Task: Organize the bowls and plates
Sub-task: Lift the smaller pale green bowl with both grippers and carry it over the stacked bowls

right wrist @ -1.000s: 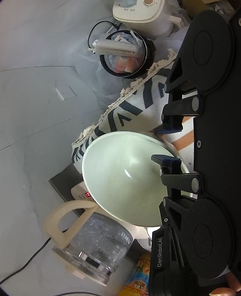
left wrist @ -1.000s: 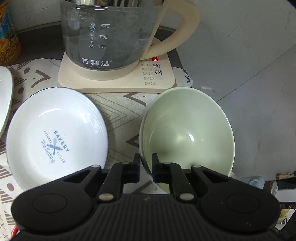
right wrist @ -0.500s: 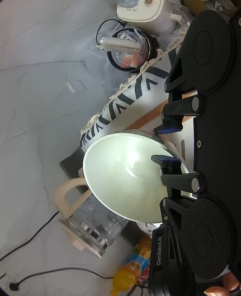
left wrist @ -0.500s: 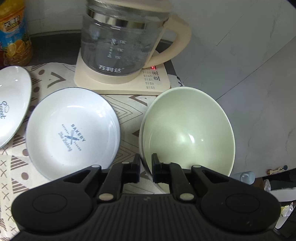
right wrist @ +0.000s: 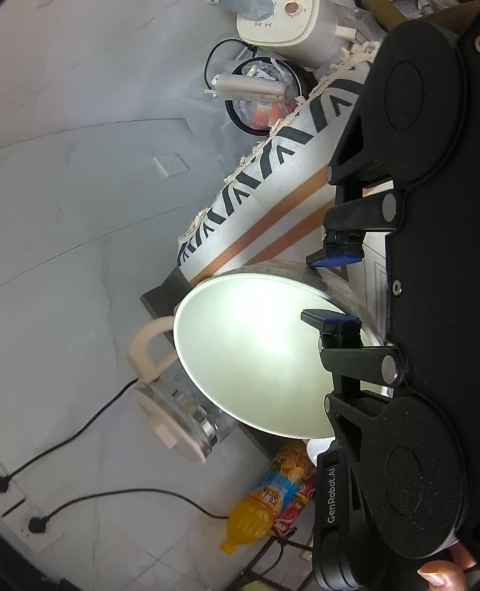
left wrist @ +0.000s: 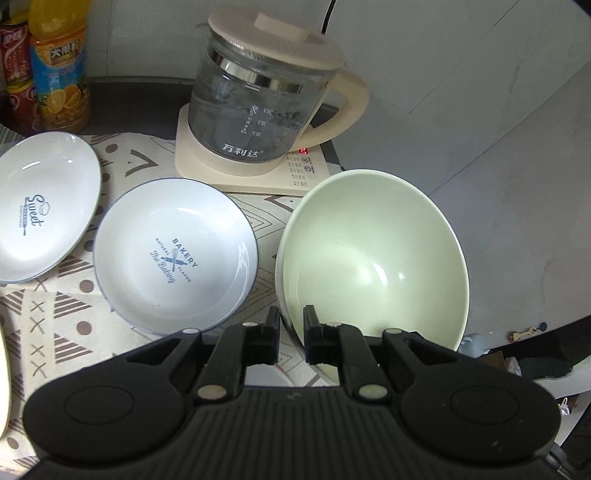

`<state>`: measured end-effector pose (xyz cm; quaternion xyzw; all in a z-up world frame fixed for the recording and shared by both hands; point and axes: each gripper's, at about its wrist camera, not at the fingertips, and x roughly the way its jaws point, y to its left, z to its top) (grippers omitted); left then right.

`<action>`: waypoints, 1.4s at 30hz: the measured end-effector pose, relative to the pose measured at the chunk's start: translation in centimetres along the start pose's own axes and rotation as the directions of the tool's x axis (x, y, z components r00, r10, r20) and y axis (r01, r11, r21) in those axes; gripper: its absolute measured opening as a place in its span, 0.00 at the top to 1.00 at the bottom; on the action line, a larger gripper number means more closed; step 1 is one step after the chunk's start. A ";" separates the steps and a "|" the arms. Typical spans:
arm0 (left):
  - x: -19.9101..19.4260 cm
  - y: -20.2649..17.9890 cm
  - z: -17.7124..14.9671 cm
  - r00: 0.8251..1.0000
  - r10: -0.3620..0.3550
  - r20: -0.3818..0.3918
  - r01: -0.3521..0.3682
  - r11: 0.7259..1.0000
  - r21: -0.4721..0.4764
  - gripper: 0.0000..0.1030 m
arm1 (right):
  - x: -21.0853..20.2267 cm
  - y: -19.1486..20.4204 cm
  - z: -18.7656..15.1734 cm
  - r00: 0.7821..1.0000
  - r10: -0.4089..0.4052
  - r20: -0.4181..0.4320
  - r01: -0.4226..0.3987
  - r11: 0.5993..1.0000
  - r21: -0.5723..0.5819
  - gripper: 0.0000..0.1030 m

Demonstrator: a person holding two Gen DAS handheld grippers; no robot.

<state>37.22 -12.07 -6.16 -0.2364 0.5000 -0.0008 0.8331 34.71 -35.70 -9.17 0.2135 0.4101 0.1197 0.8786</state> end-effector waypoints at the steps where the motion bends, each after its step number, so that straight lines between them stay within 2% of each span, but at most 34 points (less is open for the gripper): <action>1: -0.5 0.1 -0.2 1.000 -0.003 0.002 0.003 1.000 0.001 0.89 | -0.3 0.3 -0.2 1.000 0.000 0.004 0.000 1.000 -0.001 0.77; 16: -4.5 3.6 -2.6 1.000 -0.025 -0.008 0.025 1.000 0.010 0.89 | -3.1 3.3 -4.0 1.000 -0.010 0.026 0.011 0.999 -0.030 0.77; 30: -5.6 6.7 -4.7 0.998 -0.029 -0.050 0.030 0.999 0.015 0.89 | -4.0 5.0 -7.2 0.999 -0.042 0.008 0.043 0.998 -0.055 0.77; 42: -5.5 8.3 -6.4 0.995 -0.028 -0.091 0.030 0.999 0.014 0.87 | -4.1 5.7 -8.4 0.997 -0.069 -0.033 0.066 0.996 -0.065 0.77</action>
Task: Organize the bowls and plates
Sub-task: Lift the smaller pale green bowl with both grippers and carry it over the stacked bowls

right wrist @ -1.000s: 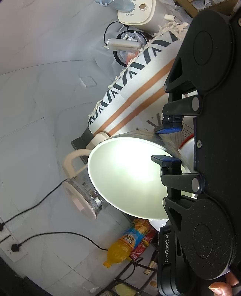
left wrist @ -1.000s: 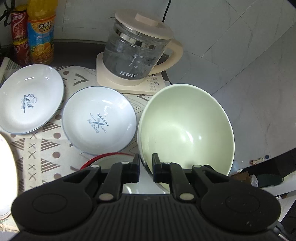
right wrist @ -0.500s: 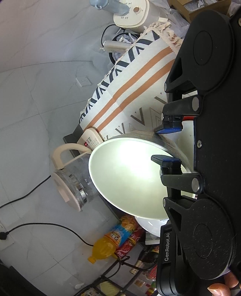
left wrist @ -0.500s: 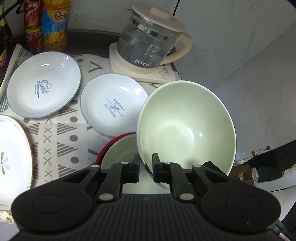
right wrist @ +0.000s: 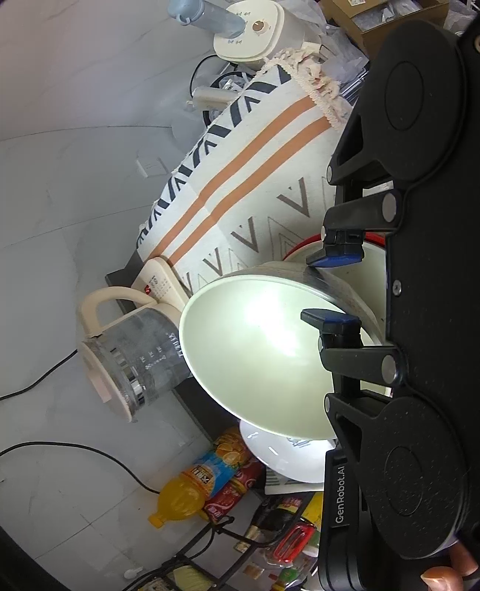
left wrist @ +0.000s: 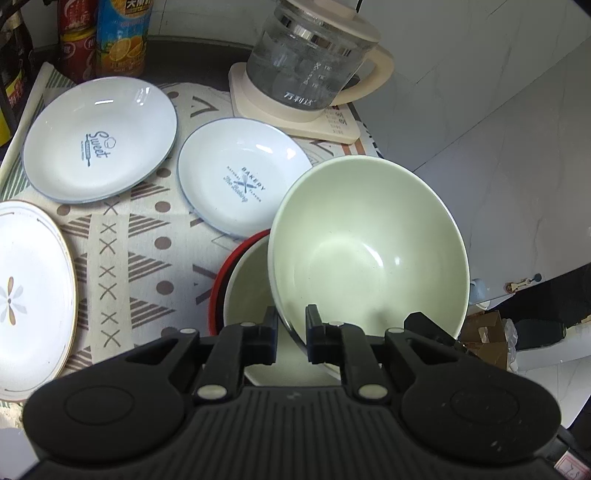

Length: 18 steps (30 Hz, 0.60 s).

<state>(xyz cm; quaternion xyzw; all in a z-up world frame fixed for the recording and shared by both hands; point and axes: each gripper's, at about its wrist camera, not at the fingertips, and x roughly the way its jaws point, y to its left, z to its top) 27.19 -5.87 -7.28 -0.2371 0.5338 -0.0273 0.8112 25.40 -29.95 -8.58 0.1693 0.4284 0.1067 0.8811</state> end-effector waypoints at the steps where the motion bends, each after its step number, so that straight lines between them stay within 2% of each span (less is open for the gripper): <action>1: 0.0 0.1 -0.1 1.000 0.000 -0.004 0.000 1.000 0.000 0.87 | 0.0 0.0 -0.1 1.000 -0.001 -0.003 0.001 1.000 -0.001 0.77; 13: 1.4 0.6 -0.7 0.998 0.008 -0.062 -0.009 1.000 -0.009 0.86 | 0.8 -0.4 0.0 0.999 -0.008 -0.040 0.009 1.000 0.027 0.77; 18: 1.9 0.6 -0.8 0.996 0.035 -0.079 -0.036 0.999 -0.006 0.86 | 1.3 -0.5 -0.1 0.998 -0.005 -0.062 0.007 1.000 0.028 0.77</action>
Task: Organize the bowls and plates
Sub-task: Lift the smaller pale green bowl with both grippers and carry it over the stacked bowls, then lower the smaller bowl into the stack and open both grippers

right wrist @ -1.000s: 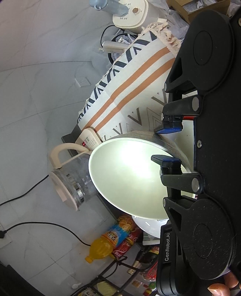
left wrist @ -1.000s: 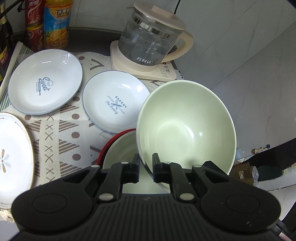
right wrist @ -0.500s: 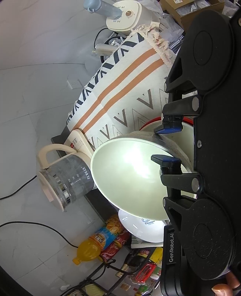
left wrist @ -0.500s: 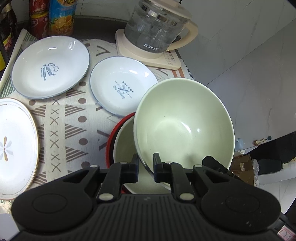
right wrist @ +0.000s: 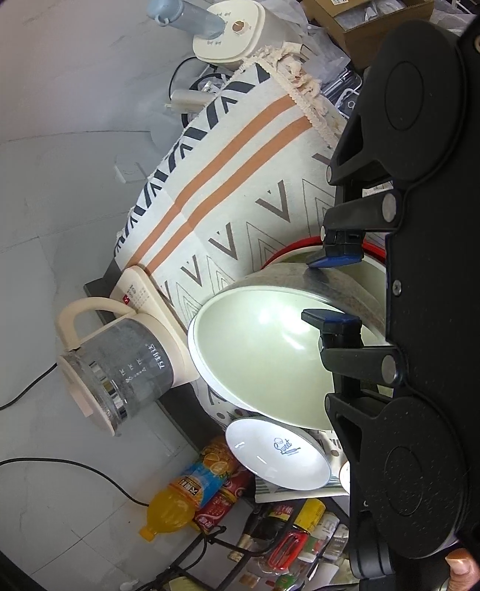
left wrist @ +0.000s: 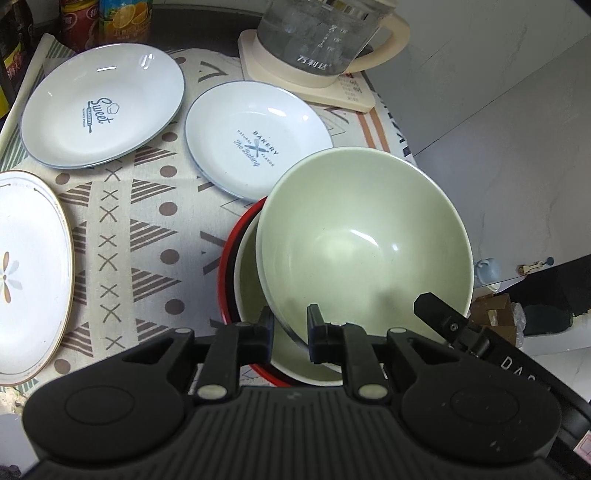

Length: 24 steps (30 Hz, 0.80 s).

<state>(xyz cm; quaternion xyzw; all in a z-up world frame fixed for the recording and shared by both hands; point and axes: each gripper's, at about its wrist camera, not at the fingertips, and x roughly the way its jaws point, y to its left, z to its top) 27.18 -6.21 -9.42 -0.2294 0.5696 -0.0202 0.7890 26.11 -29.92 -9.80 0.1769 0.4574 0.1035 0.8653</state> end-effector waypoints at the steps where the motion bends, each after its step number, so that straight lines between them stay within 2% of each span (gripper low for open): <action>1: 0.1 0.0 0.0 1.000 0.004 -0.006 -0.004 1.000 0.000 0.86 | 0.1 0.0 0.0 1.000 0.002 -0.003 -0.002 1.000 0.002 0.77; 11: 0.1 0.2 0.3 0.997 0.006 -0.077 -0.009 0.999 -0.036 0.83 | 0.7 -0.6 0.5 1.000 0.016 -0.022 -0.015 1.000 0.026 0.81; 16: -0.4 0.0 0.3 0.997 0.037 -0.072 -0.038 0.999 -0.007 0.83 | 0.9 -0.8 0.6 1.000 0.015 -0.027 -0.014 0.999 0.029 0.82; 24: -1.1 0.5 0.8 0.998 0.038 -0.046 -0.038 0.999 -0.005 0.83 | 1.4 -1.4 0.6 0.999 0.000 -0.039 0.001 1.000 0.030 0.84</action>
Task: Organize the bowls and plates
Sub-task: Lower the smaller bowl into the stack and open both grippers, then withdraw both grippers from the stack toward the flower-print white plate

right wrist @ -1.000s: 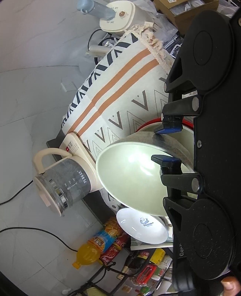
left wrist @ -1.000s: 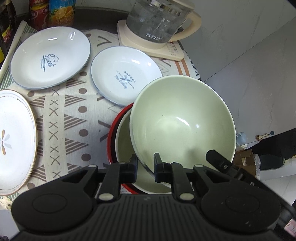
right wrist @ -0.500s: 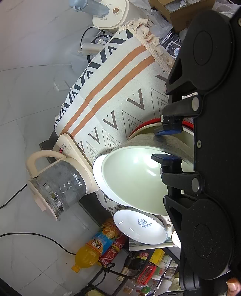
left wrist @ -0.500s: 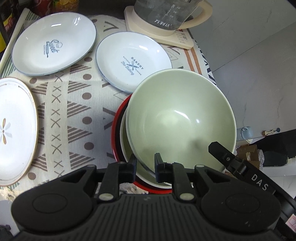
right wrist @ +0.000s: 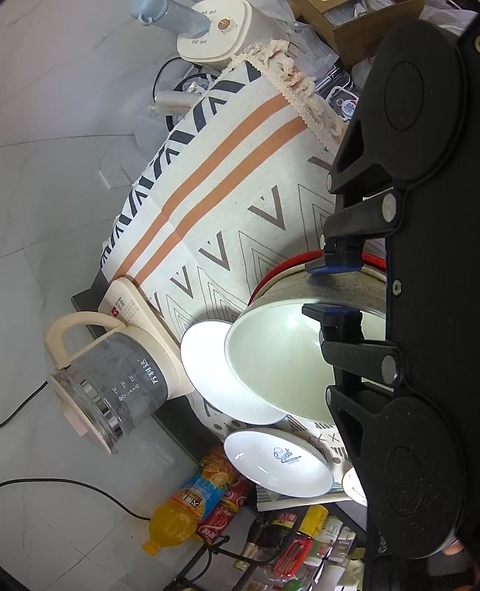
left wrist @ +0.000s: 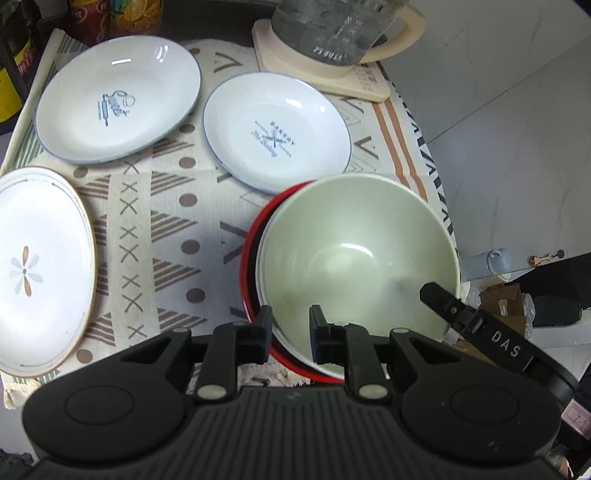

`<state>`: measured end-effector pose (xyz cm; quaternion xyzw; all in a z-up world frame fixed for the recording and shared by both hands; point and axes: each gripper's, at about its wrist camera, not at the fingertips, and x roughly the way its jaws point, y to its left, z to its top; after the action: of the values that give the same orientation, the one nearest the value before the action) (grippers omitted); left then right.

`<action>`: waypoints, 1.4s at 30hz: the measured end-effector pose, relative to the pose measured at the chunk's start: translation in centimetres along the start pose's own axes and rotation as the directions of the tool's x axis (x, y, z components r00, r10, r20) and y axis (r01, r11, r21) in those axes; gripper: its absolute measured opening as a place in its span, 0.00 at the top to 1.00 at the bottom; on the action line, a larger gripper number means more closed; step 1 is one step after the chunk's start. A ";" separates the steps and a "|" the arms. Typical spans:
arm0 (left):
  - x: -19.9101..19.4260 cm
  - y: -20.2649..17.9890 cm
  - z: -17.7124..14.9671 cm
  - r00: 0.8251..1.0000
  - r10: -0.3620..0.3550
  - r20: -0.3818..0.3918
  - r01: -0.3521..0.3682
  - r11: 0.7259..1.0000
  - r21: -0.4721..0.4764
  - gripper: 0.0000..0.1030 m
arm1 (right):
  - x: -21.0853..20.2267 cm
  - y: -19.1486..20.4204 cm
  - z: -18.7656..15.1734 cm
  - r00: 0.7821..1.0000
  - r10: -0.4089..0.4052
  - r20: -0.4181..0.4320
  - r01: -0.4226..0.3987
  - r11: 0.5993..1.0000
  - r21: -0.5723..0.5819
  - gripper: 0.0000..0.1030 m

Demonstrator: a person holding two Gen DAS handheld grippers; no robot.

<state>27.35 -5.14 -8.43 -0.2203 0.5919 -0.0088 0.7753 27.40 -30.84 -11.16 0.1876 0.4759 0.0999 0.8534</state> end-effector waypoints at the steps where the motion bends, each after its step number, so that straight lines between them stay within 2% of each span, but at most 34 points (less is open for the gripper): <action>1: -0.1 0.0 0.1 1.000 -0.001 0.006 0.001 1.000 0.001 0.83 | 0.0 0.1 0.0 1.000 -0.003 -0.002 0.003 1.000 -0.006 0.84; 5: 0.1 0.5 0.7 1.000 0.015 0.017 -0.014 1.000 -0.011 0.83 | 0.0 0.2 0.3 0.999 0.008 -0.038 -0.008 1.000 -0.013 0.78; 8: 0.2 1.0 1.0 1.000 0.018 0.021 -0.018 1.000 -0.026 0.83 | -1.1 0.8 0.6 1.000 0.012 -0.011 -0.012 0.998 -0.069 0.78; 14: 0.5 1.5 1.5 0.999 0.026 0.031 -0.025 0.999 -0.043 0.83 | -1.3 0.6 0.9 1.000 -0.011 0.016 0.013 0.995 -0.103 0.93; 22: 0.5 2.0 1.8 0.998 0.031 0.045 -0.029 0.999 -0.043 0.83 | -0.2 -0.1 0.4 0.999 -0.020 -0.034 0.018 0.997 -0.073 0.95; 23: 0.5 2.0 1.8 0.998 0.034 0.047 -0.032 0.999 -0.042 0.82 | -0.3 0.0 0.4 0.999 -0.023 -0.037 0.020 0.997 -0.071 0.94; 25: 0.2 2.0 1.7 0.997 0.043 0.059 -0.040 0.998 -0.040 0.67 | -0.7 0.2 0.4 0.999 -0.029 -0.035 0.027 0.997 -0.069 0.92; 26: 0.0 2.1 1.6 0.997 0.048 0.068 -0.046 0.998 -0.036 0.63 | -0.8 0.3 0.5 0.999 -0.031 -0.032 0.029 0.997 -0.078 0.86; 27: -0.2 2.1 1.5 0.995 0.054 0.078 -0.051 0.998 -0.029 0.57 | -1.1 0.5 0.5 0.999 -0.032 -0.027 0.030 0.995 -0.091 0.74; 30: -0.7 2.3 1.3 0.993 0.060 0.098 -0.059 0.998 -0.016 0.44 | -2.1 1.2 0.7 0.999 -0.039 0.019 0.040 0.992 -0.116 0.48; 34: -1.4 2.9 0.9 0.991 0.060 0.120 -0.060 0.998 -0.003 0.36 | -2.5 2.2 0.6 1.000 -0.010 0.027 0.014 0.989 -0.148 0.45; 42: -3.0 5.1 -0.2 0.986 0.065 0.152 -0.067 0.998 0.004 0.30 | -2.1 5.6 -1.0 0.999 0.032 0.003 -0.031 0.979 -0.204 0.26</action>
<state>24.99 0.19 -7.49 -0.1970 0.5383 0.0309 0.8188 25.48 -26.31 -7.68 0.1071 0.4575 0.1609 0.8680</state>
